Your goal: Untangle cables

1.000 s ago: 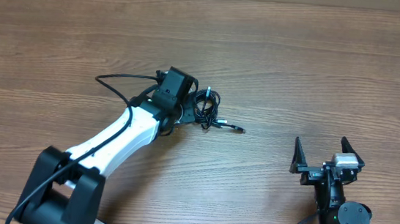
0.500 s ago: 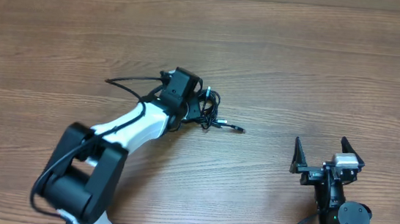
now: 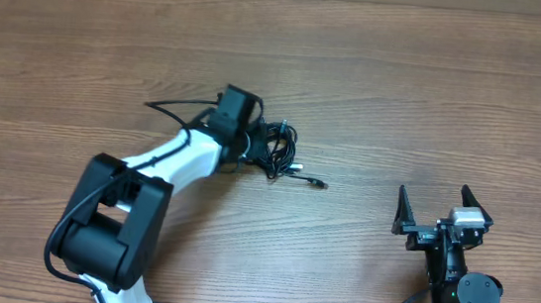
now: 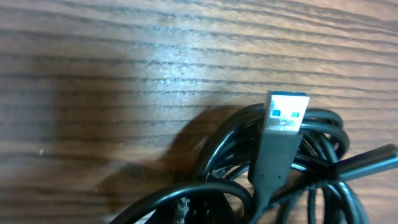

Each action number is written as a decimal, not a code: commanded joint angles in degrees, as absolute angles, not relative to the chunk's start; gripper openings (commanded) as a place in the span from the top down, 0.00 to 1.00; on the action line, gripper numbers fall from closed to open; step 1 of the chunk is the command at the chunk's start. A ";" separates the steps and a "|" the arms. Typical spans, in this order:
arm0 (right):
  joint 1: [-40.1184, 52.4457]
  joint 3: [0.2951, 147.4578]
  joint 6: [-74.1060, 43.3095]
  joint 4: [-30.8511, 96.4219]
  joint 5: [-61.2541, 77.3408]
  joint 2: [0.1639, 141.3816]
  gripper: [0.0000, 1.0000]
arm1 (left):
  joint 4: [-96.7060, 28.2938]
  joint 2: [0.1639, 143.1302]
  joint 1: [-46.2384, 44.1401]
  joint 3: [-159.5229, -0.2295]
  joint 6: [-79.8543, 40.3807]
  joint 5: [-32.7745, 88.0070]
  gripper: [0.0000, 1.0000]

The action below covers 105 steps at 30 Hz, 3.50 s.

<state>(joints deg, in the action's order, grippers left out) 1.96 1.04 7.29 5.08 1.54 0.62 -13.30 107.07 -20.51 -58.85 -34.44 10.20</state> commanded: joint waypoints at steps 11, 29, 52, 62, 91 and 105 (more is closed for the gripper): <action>1.91 0.56 -22.04 1.80 16.95 0.25 0.00 | -20.95 107.90 -9.37 -63.37 -15.29 42.63 0.96; 1.91 40.64 -24.08 24.49 33.45 41.93 0.00 | -18.96 107.90 -10.98 -63.40 -1.89 42.54 0.96; 16.10 43.68 -37.06 -0.71 52.36 91.59 0.69 | -17.06 107.90 -10.98 -63.40 -1.65 43.16 0.96; 25.02 43.57 -45.21 -0.80 25.52 93.93 0.69 | -17.08 107.90 -11.07 -63.40 -3.62 46.33 0.96; 28.62 43.57 -49.76 -1.50 21.65 93.93 0.96 | -21.19 107.90 -13.21 -63.37 -9.39 34.11 0.82; 28.62 43.57 -49.74 -1.48 20.14 93.93 0.96 | -23.38 107.90 -15.33 -63.37 -11.46 28.05 0.76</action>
<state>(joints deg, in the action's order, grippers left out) 28.27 42.72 -49.52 -1.02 21.39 93.78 -23.20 107.18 -14.48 -62.11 -9.54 30.96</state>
